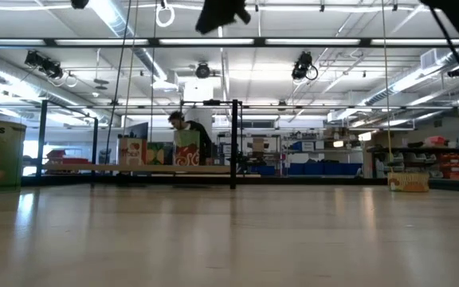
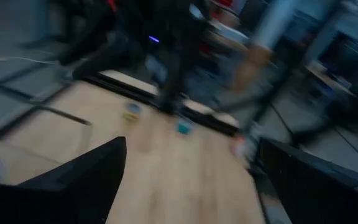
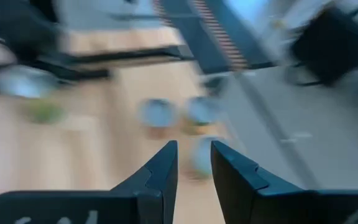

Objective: Pick and place cans onto a shelf
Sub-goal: Put the canned mixed fruits on the shelf aligned with the canned spaghetti sauce

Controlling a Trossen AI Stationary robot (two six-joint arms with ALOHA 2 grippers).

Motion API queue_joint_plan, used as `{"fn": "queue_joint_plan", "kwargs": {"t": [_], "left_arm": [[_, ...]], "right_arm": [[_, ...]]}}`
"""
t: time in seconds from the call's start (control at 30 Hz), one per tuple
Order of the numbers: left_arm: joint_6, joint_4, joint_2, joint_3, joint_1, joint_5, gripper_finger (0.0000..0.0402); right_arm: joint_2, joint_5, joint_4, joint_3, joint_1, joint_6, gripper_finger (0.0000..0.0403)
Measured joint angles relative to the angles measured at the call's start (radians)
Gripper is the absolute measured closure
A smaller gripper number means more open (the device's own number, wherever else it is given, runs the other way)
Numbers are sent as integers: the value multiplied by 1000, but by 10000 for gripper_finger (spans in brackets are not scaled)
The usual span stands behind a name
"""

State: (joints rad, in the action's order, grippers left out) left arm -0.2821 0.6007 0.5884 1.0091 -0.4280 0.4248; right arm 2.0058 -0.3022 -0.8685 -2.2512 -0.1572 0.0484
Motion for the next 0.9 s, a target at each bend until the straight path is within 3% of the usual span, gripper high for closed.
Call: {"fn": "queue_joint_plan", "kwargs": {"t": [0.13,0.37,0.47,0.63,0.8,0.9], "left_arm": [[64,59,-1,-3,63,111,26],[50,100,17,-3,166,103,26],[-35,82,41,-3,235,33,26],[-111,-1,108,-3,418,-138,26],[-119,-105,212,-3,583,-340,26],[-150,-142,270,-3,637,-397,27]], "right_arm": [[-56,65,-114,14,109,-182,300],[-65,-50,-439,15,381,-499,296],[-60,-97,-554,17,491,-662,289],[-61,-82,-713,17,660,-997,265],[-55,11,-664,81,836,-1206,232],[-35,107,-674,168,918,-1350,211]]}}
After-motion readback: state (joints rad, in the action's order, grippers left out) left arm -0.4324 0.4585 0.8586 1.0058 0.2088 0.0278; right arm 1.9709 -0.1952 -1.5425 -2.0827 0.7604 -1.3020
